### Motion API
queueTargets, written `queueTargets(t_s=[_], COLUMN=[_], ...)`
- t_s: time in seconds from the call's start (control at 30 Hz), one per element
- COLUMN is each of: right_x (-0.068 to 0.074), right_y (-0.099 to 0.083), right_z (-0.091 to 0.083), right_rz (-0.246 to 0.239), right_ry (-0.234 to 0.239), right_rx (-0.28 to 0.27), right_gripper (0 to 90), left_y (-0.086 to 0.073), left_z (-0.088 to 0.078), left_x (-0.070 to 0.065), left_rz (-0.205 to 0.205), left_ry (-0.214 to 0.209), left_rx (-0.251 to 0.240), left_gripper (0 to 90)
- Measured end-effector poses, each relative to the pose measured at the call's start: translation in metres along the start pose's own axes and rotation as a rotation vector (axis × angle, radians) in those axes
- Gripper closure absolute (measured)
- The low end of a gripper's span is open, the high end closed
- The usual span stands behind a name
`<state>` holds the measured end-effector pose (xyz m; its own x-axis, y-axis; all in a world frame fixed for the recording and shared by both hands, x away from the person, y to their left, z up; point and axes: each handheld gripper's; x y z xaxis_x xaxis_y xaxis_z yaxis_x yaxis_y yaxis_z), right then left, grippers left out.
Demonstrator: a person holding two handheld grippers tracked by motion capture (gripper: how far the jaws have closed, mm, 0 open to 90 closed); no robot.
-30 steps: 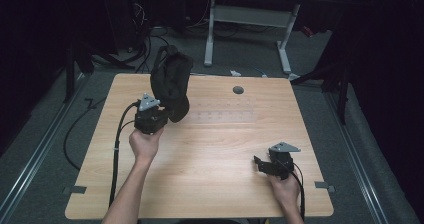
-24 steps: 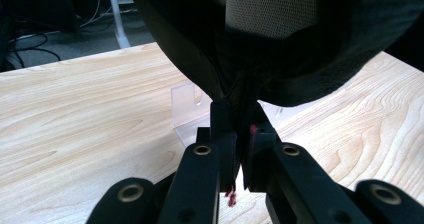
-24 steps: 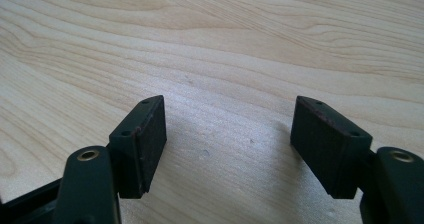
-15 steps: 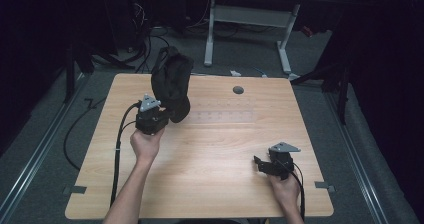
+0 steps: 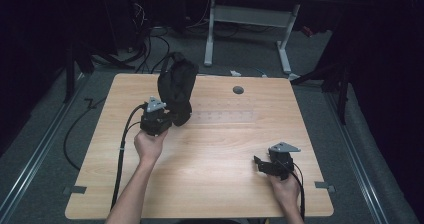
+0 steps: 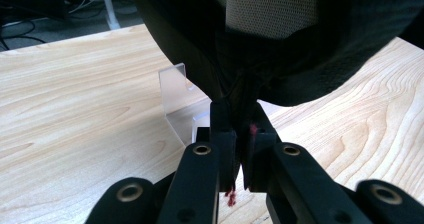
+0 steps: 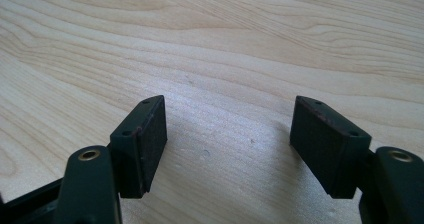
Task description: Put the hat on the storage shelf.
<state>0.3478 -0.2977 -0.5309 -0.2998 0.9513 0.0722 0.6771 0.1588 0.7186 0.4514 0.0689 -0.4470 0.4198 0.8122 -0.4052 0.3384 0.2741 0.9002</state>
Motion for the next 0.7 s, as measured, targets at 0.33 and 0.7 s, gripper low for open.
queueTargets(t_s=[0.33, 0.7], right_x=[0.0001, 0.0002], right_y=[0.0, 0.0], right_z=[0.0001, 0.0001], right_rz=[-0.002, -0.002], right_ry=[0.001, 0.002], right_rx=[0.0, 0.0], right_gripper=[31.5, 31.4], left_y=[-0.0069, -0.0056], left_z=[0.0025, 0.0008], left_x=[0.0041, 0.008], left_rz=[-0.002, -0.052], left_ry=[-0.006, -0.019], left_rx=[0.012, 0.008], left_gripper=[85.4, 79.8])
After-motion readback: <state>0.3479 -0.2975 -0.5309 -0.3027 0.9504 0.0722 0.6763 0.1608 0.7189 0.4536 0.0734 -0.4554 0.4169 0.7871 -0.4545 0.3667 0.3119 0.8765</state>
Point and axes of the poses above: each handheld gripper's, and its own axes: z roughly forward along the jaws, y roughly out of its top, x roughly to its left, and after that the axes turned 7 degrees about z, right-handed
